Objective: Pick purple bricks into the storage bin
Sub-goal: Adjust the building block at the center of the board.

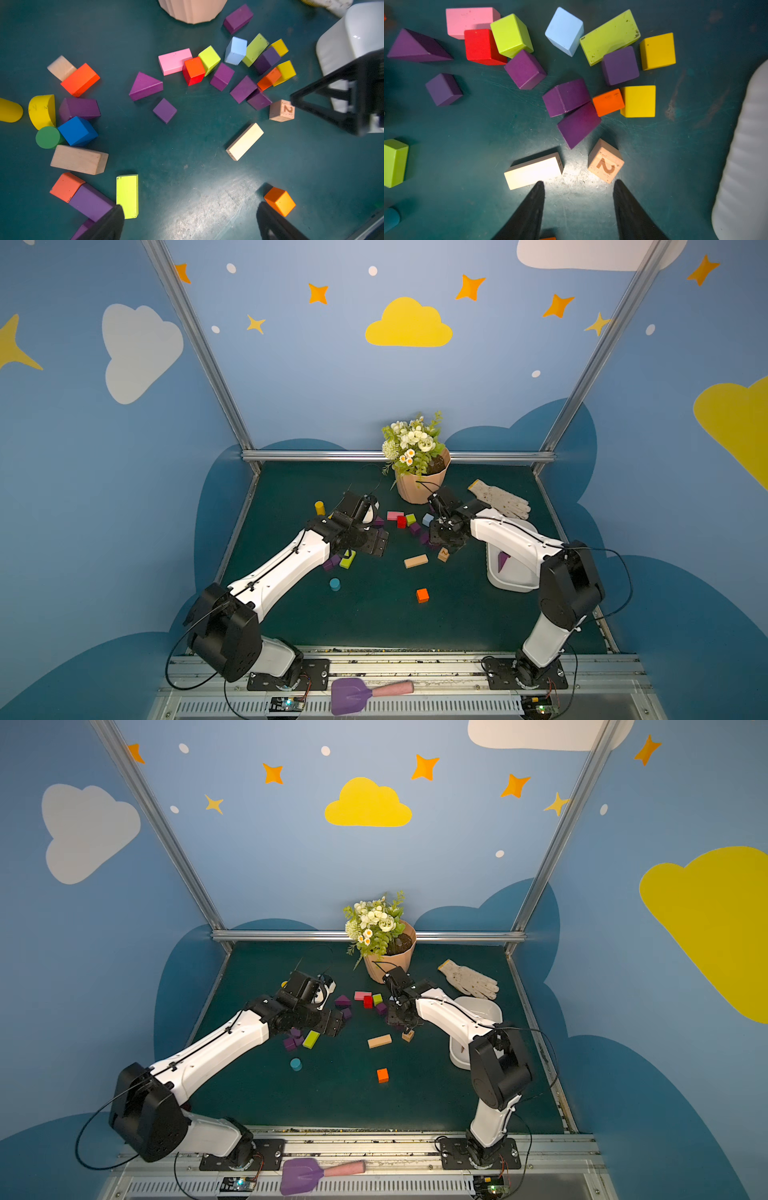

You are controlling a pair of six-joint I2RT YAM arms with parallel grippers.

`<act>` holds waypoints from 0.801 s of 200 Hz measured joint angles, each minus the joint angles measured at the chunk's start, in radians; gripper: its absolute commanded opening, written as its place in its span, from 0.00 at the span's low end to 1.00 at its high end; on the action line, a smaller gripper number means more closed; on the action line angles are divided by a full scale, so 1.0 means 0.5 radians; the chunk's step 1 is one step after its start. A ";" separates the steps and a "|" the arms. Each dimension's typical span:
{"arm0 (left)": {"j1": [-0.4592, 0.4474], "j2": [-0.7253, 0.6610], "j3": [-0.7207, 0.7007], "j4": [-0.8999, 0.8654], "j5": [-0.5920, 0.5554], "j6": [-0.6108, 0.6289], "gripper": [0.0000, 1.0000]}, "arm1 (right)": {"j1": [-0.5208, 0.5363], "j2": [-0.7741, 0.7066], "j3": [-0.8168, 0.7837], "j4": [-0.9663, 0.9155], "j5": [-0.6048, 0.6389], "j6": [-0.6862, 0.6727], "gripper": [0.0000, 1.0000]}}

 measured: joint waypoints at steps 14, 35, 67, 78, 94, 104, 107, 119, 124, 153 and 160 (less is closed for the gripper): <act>0.008 -0.042 -0.018 0.024 0.002 0.005 1.00 | 0.011 0.021 0.006 -0.002 0.001 0.000 0.52; 0.028 -0.090 -0.042 0.061 0.008 0.011 1.00 | 0.022 0.079 0.045 -0.010 0.002 -0.022 0.50; 0.080 -0.153 -0.092 0.128 0.043 0.012 1.00 | 0.024 0.184 0.108 -0.026 -0.002 -0.105 0.48; 0.108 -0.172 -0.105 0.145 0.058 0.011 1.00 | 0.024 0.224 0.137 -0.036 -0.003 -0.146 0.47; 0.147 -0.193 -0.114 0.167 0.079 0.003 1.00 | 0.026 0.271 0.172 -0.053 0.003 -0.207 0.47; 0.170 -0.200 -0.117 0.182 0.089 -0.005 1.00 | 0.027 0.292 0.187 -0.066 0.005 -0.255 0.47; 0.175 -0.201 -0.117 0.185 0.091 -0.006 1.00 | 0.028 0.297 0.190 -0.068 0.006 -0.266 0.47; 0.197 -0.201 -0.117 0.199 0.098 -0.018 1.00 | 0.031 0.313 0.194 -0.072 0.006 -0.320 0.47; 0.204 -0.201 -0.117 0.204 0.104 -0.019 1.00 | 0.032 0.318 0.194 -0.073 0.006 -0.343 0.47; 0.237 -0.201 -0.117 0.218 0.132 -0.029 1.00 | 0.036 0.347 0.194 -0.077 0.006 -0.470 0.47; 0.243 -0.201 -0.117 0.218 0.136 -0.033 1.00 | 0.036 0.353 0.194 -0.076 0.007 -0.493 0.47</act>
